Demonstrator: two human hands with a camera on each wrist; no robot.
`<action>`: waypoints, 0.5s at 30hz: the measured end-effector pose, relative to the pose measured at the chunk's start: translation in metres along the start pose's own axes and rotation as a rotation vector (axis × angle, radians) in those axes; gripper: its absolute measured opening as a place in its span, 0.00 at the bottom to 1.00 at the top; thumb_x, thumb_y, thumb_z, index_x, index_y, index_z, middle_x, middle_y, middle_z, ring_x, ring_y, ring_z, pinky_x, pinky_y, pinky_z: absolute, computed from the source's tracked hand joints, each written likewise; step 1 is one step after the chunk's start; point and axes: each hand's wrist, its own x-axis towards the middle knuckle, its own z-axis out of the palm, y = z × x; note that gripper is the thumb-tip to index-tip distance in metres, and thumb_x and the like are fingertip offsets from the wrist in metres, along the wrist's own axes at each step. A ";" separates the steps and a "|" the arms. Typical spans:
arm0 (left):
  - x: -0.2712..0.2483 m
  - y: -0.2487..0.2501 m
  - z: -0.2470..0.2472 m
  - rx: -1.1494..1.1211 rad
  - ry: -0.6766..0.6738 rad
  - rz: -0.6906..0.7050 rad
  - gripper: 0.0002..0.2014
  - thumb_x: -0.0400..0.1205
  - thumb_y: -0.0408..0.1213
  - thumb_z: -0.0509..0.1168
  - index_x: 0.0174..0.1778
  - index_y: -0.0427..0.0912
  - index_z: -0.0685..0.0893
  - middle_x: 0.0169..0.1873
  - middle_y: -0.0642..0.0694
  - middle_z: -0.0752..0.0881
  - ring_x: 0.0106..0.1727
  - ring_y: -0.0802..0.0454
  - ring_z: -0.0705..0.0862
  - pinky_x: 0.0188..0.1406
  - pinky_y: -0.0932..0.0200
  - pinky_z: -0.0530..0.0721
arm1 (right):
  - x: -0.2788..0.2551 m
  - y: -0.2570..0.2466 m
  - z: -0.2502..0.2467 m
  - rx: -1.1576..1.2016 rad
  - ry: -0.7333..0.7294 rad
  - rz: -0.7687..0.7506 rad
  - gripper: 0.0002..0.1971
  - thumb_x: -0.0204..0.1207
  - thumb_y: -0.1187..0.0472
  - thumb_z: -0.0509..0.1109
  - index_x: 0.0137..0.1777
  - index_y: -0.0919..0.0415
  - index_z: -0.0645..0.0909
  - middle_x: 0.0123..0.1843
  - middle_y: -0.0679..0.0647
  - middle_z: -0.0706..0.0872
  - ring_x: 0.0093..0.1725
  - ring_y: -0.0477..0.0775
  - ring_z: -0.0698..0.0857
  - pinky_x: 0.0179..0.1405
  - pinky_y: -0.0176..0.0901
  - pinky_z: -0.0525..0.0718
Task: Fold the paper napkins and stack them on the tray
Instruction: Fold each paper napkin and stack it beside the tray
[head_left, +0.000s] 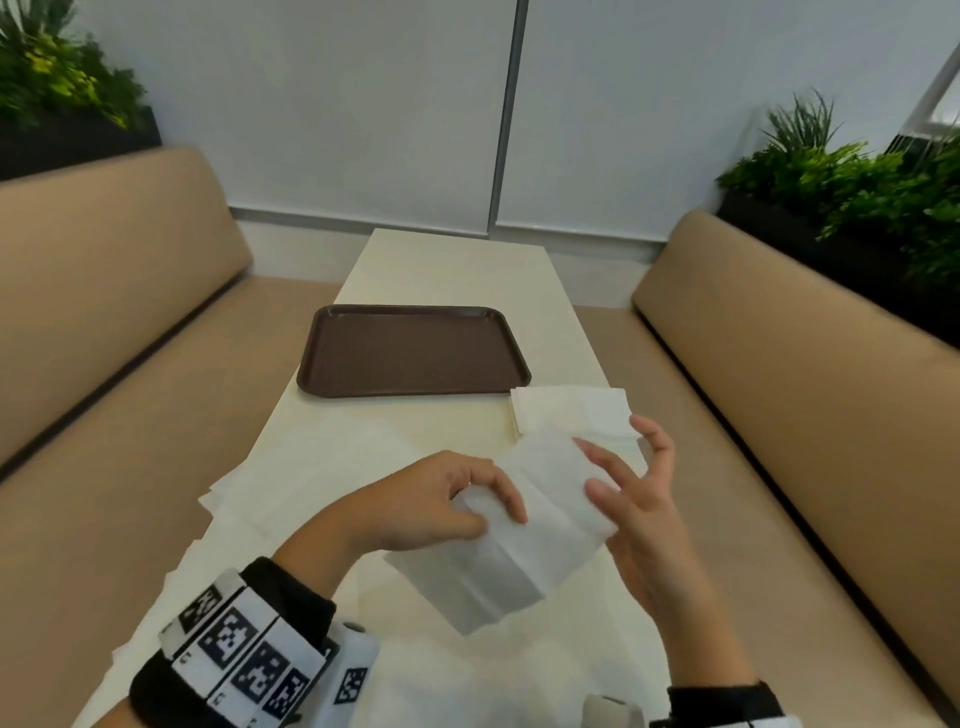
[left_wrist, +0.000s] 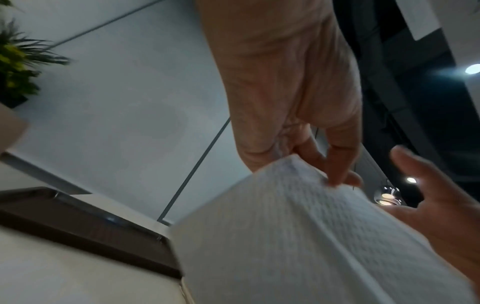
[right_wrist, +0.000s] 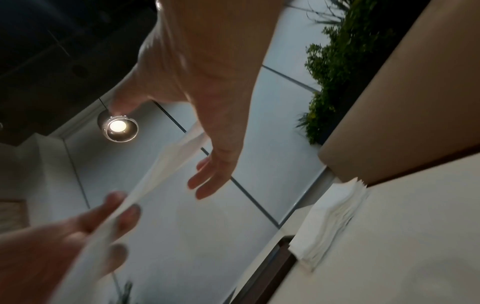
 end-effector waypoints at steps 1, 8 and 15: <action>0.001 0.000 -0.001 0.083 -0.057 -0.014 0.19 0.75 0.24 0.61 0.44 0.55 0.87 0.48 0.63 0.84 0.50 0.62 0.82 0.49 0.70 0.78 | -0.002 -0.001 -0.007 -0.093 -0.034 0.042 0.44 0.48 0.45 0.88 0.61 0.27 0.65 0.61 0.53 0.85 0.55 0.59 0.87 0.56 0.58 0.84; 0.020 -0.030 -0.003 -0.104 -0.376 -0.191 0.13 0.77 0.24 0.68 0.49 0.47 0.87 0.46 0.54 0.88 0.48 0.52 0.87 0.48 0.60 0.84 | -0.004 0.009 -0.051 -0.409 -0.159 0.220 0.09 0.73 0.71 0.72 0.47 0.55 0.86 0.50 0.50 0.88 0.47 0.53 0.86 0.49 0.44 0.83; 0.104 -0.071 0.004 -0.220 0.066 -0.337 0.10 0.79 0.24 0.66 0.41 0.42 0.89 0.36 0.46 0.84 0.37 0.56 0.83 0.39 0.68 0.84 | 0.045 0.049 -0.119 -0.558 0.229 0.343 0.16 0.75 0.75 0.66 0.51 0.55 0.87 0.56 0.56 0.88 0.47 0.54 0.86 0.55 0.51 0.84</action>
